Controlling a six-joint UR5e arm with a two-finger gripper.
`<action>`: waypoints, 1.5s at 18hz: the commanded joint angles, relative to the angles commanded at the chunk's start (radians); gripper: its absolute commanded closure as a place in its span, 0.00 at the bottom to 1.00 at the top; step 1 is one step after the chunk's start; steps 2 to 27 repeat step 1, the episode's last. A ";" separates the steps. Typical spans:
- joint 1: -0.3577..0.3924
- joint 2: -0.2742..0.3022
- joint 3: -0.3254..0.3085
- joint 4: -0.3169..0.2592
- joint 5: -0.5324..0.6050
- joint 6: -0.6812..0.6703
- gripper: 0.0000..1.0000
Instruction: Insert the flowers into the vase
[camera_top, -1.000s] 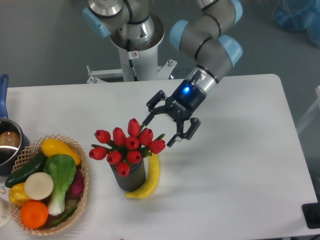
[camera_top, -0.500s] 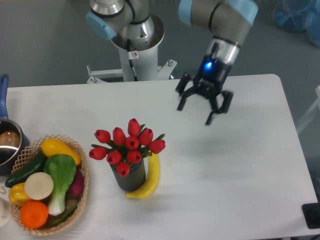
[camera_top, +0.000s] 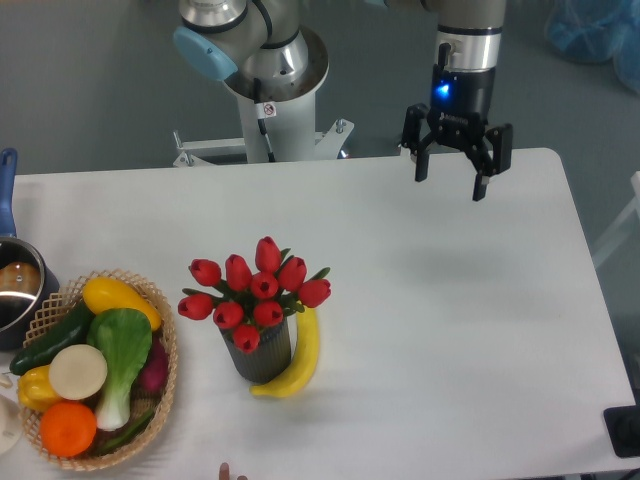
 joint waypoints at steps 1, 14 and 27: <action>-0.002 0.000 0.000 0.000 -0.003 0.000 0.00; -0.002 0.000 0.000 0.000 -0.003 0.000 0.00; -0.002 0.000 0.000 0.000 -0.003 0.000 0.00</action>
